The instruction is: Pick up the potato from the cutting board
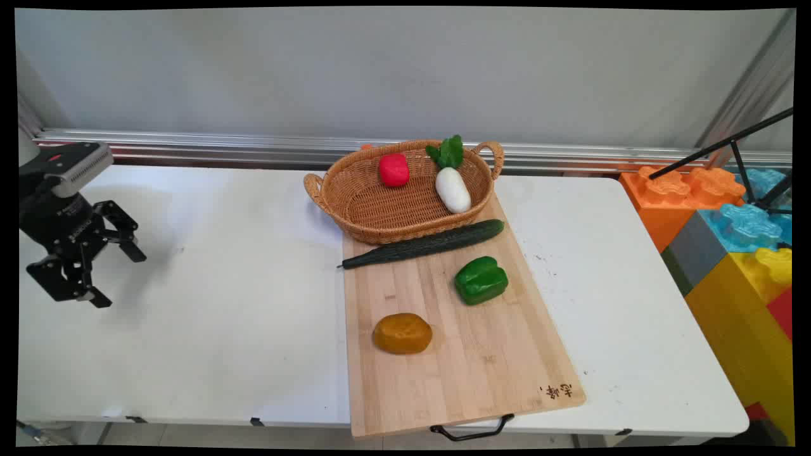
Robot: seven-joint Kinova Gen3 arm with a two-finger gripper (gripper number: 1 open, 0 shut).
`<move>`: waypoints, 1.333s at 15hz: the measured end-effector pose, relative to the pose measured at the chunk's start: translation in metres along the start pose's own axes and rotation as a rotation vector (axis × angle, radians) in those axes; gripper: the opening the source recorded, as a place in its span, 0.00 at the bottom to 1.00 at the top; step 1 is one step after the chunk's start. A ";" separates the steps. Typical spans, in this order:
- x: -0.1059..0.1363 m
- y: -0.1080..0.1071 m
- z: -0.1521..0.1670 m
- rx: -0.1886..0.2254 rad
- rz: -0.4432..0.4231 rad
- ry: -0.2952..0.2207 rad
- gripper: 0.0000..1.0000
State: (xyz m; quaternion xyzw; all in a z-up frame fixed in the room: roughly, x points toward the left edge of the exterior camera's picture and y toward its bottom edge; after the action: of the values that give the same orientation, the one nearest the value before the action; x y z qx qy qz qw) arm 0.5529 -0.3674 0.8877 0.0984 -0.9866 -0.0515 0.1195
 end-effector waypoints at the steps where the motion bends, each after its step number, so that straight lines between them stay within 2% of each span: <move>1: 0.001 -0.001 0.001 -0.001 0.005 0.004 1.00; 13: 0.008 -0.009 0.008 0.003 0.031 0.017 1.00; 16: 0.017 -0.008 0.009 0.014 0.013 0.028 1.00; 20: 0.047 -0.002 0.008 0.043 -0.030 0.063 1.00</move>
State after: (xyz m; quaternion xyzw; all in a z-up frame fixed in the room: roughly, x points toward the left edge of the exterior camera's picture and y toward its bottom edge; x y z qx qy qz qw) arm 0.5065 -0.3785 0.8902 0.1175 -0.9816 -0.0288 0.1475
